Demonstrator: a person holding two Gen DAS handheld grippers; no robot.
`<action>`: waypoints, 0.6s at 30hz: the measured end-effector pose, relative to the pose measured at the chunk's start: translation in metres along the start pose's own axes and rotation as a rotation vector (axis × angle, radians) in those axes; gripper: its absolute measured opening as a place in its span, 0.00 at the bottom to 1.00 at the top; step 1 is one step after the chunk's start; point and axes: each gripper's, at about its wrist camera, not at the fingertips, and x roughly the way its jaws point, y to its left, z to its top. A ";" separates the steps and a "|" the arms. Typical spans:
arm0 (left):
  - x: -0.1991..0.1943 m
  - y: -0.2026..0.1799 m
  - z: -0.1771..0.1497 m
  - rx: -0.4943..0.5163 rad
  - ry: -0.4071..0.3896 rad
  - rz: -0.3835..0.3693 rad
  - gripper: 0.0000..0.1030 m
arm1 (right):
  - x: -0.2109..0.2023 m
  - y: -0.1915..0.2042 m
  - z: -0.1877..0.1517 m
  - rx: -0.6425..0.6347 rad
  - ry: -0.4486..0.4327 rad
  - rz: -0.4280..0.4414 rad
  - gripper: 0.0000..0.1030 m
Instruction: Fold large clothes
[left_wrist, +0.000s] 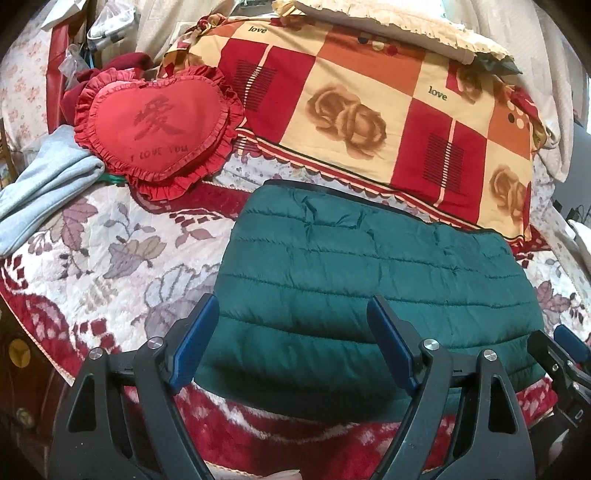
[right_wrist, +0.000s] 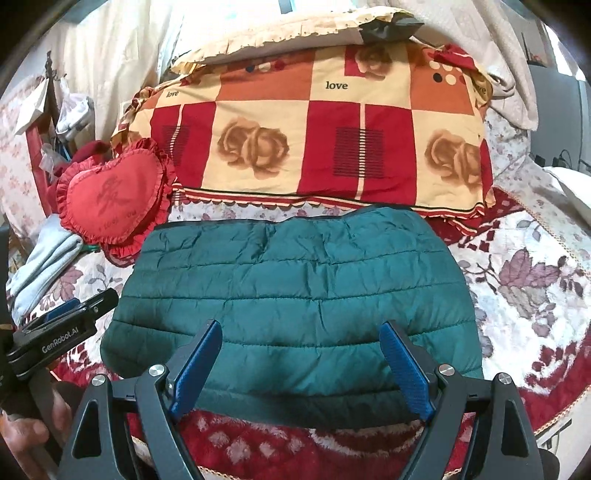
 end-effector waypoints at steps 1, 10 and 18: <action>0.000 0.000 -0.001 0.003 0.000 0.000 0.80 | 0.000 0.000 0.000 0.001 0.000 -0.002 0.83; -0.001 -0.003 -0.004 0.012 0.004 -0.007 0.80 | 0.001 -0.003 0.000 0.014 0.002 0.000 0.83; -0.001 -0.008 -0.005 0.027 0.007 -0.010 0.80 | 0.002 -0.004 -0.001 0.019 0.005 -0.002 0.83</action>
